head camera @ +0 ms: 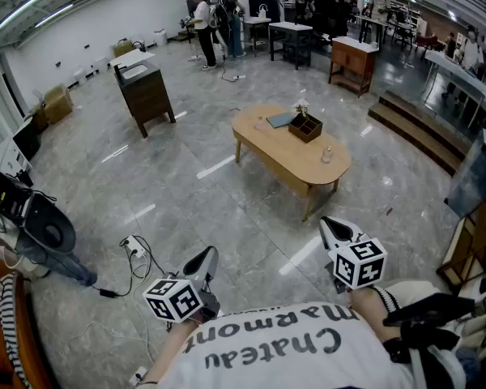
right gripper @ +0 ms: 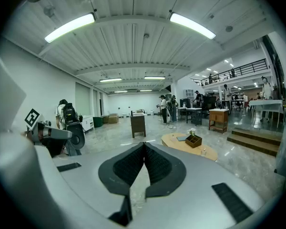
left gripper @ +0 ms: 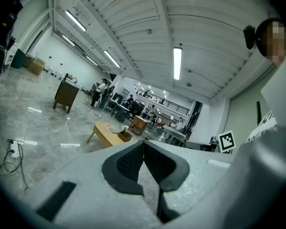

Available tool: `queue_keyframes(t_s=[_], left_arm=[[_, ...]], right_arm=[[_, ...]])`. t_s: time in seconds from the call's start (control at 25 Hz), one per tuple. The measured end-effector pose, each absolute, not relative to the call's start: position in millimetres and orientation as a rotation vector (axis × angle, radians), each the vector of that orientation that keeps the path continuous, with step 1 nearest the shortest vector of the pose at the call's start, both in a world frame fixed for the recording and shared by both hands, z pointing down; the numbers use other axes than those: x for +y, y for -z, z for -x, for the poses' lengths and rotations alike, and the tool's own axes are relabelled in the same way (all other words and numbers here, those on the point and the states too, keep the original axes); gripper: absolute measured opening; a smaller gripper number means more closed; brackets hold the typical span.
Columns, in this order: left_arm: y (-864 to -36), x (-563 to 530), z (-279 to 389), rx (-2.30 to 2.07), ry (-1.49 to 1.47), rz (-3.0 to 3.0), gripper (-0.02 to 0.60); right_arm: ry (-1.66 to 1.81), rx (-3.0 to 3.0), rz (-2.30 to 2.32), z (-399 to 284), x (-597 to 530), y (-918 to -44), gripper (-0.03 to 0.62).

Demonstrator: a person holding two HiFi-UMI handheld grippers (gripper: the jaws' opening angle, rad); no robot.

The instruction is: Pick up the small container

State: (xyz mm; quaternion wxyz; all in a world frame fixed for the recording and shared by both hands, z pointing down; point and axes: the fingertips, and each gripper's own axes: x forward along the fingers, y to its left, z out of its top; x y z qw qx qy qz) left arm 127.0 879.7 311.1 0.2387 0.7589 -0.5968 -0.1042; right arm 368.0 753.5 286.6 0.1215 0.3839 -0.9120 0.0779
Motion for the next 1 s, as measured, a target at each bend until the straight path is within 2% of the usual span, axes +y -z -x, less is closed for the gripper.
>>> queue_keyframes(t_s=[1.0], left_arm=[[-337, 905, -91, -1.652, 0.294, -2.008, 0.015]], right_arm=[[-0.306, -2.596, -1.121, -338, 779, -321, 0.012]])
